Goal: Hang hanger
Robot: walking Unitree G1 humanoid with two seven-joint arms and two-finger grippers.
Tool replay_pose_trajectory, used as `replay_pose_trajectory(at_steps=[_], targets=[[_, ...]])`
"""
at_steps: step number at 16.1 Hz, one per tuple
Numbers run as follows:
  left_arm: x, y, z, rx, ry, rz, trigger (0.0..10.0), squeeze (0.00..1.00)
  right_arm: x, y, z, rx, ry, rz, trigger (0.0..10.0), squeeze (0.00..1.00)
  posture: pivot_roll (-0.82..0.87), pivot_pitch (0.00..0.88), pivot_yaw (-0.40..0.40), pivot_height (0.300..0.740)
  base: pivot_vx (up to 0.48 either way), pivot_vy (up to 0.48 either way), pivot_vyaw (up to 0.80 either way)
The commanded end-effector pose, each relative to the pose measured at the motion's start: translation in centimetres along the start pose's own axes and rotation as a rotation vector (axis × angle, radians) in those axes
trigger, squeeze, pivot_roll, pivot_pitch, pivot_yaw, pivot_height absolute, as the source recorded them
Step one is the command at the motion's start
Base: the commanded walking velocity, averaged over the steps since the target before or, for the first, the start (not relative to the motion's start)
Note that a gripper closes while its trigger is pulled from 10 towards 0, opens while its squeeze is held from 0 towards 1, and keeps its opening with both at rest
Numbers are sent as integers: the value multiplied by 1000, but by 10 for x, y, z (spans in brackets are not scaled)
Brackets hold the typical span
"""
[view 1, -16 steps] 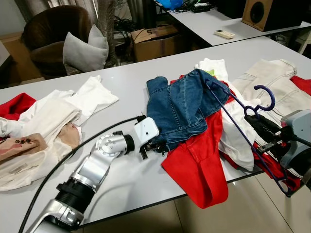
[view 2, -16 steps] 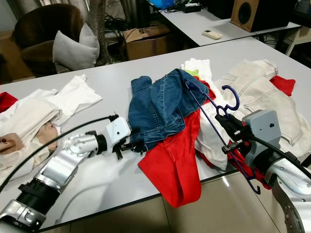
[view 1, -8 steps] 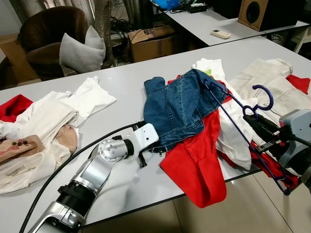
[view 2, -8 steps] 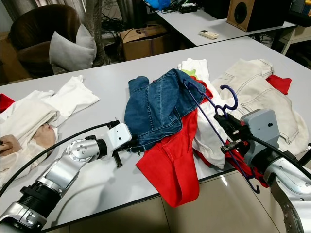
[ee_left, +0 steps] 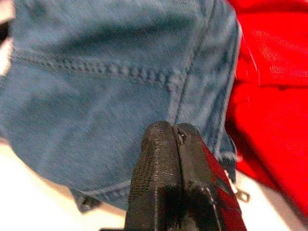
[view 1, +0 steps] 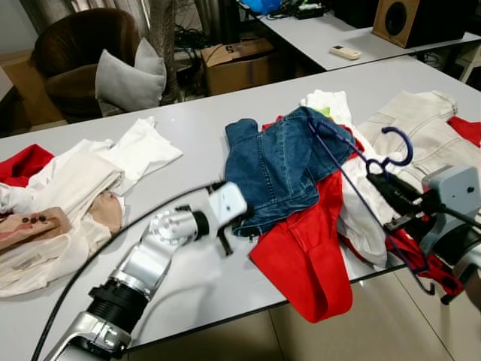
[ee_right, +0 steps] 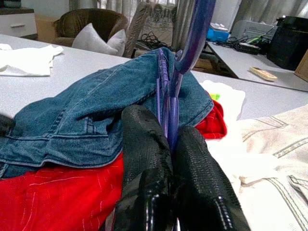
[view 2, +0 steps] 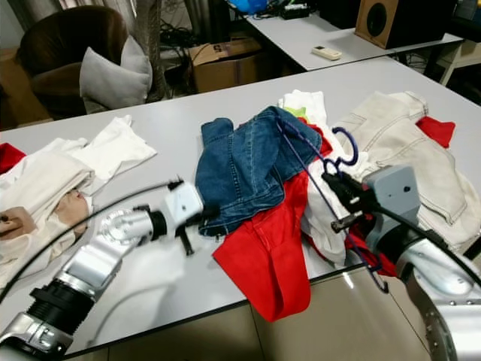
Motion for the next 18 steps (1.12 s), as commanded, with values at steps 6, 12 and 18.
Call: replay_pose_trajectory(at_steps=[6, 12, 18], targets=[[-7, 12, -11, -142, 80, 86, 0, 0, 0, -1, -8, 49, 5, 30, 10000, 0, -203, 0, 122, 719, 0, 0, 0], [-12, 50, -69, -376, 280, 305, 0, 0, -14, 31, -2, 68, 107, 143, 10000, 0, -227, 0, 139, 719, 0, 0, 0], [2, 23, -5, -179, -30, 121, 10000, 1000, -23, 11, 4, 62, 68, 27, 10000, 0, -239, 0, 144, 719, 0, 0, 0]])
Point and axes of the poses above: a point about 5 cm out from each wrist's last joint towards the gripper, its own x axis pointing out of the wrist towards the gripper, its own y axis along the axis of the wrist's last joint, z = x × y, the point moved 3 cm from there along x, pointing out of the wrist towards the gripper, and after that the axes turned 14 degrees about x, right-handed, at the moved point
